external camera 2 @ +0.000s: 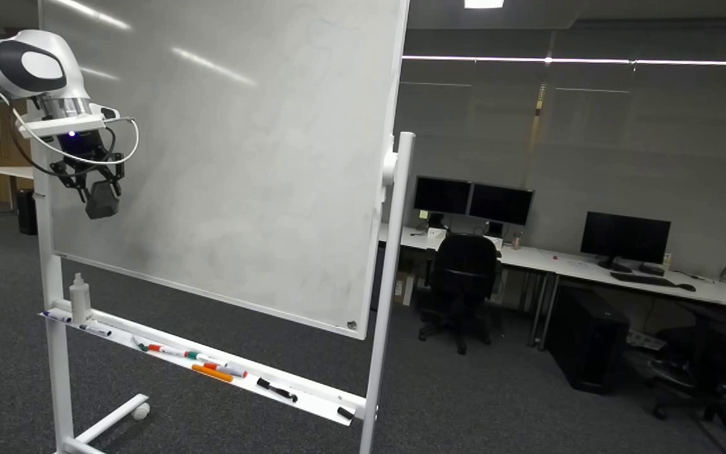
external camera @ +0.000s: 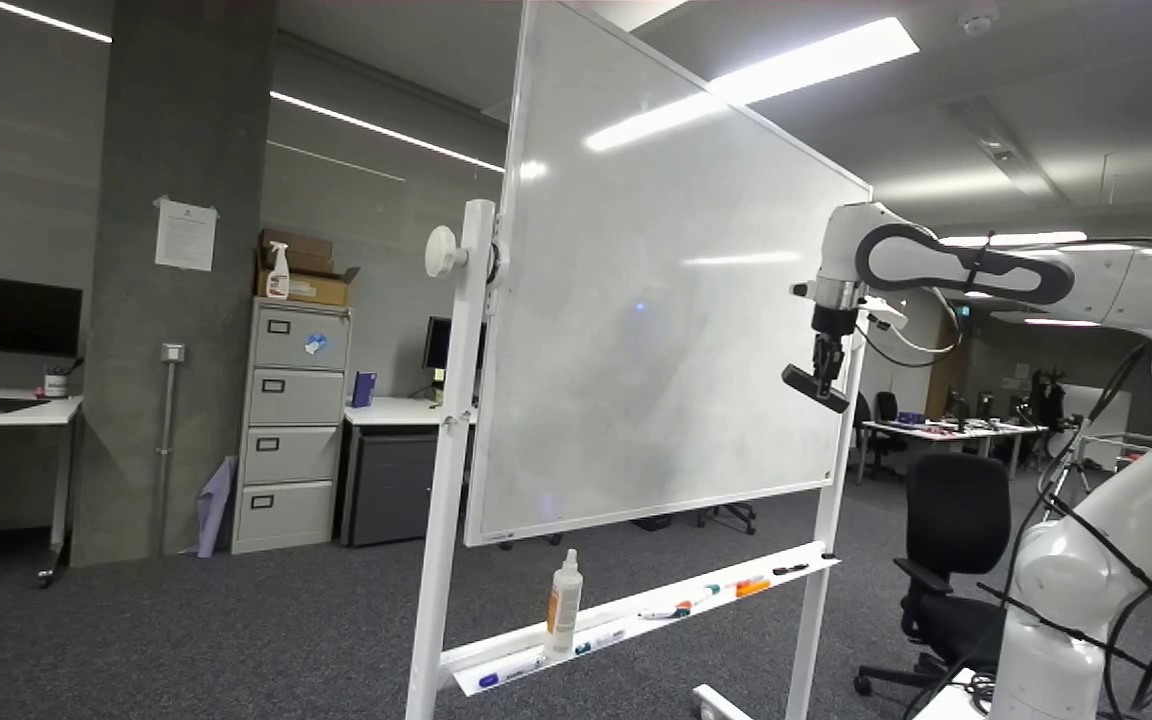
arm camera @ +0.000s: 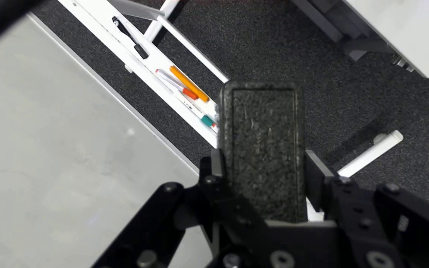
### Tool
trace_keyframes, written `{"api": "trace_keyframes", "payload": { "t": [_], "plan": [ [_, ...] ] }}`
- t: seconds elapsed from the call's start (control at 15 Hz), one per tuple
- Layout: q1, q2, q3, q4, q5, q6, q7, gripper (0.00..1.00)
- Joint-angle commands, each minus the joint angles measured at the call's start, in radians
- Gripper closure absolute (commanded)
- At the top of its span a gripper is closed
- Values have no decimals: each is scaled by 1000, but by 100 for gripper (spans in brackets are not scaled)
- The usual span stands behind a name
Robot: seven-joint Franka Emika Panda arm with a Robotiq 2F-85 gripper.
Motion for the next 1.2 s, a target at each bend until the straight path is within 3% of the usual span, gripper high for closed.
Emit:
{"api": "trace_keyframes", "payload": {
  "t": [0.0, 0.27, 0.53, 1.0, 1.13],
  "plan": [
    [0, 4, -17, -29, 21, -9, 80, 70],
    [-58, -62, -36, -221, -8, 29, 268, 70],
    [-121, -113, -59, -368, -4, -6, 416, 70],
    [-230, -170, -152, -485, 59, -153, 529, 70],
    [-264, -180, -182, -509, 101, -118, 569, 70]
  ]
}}
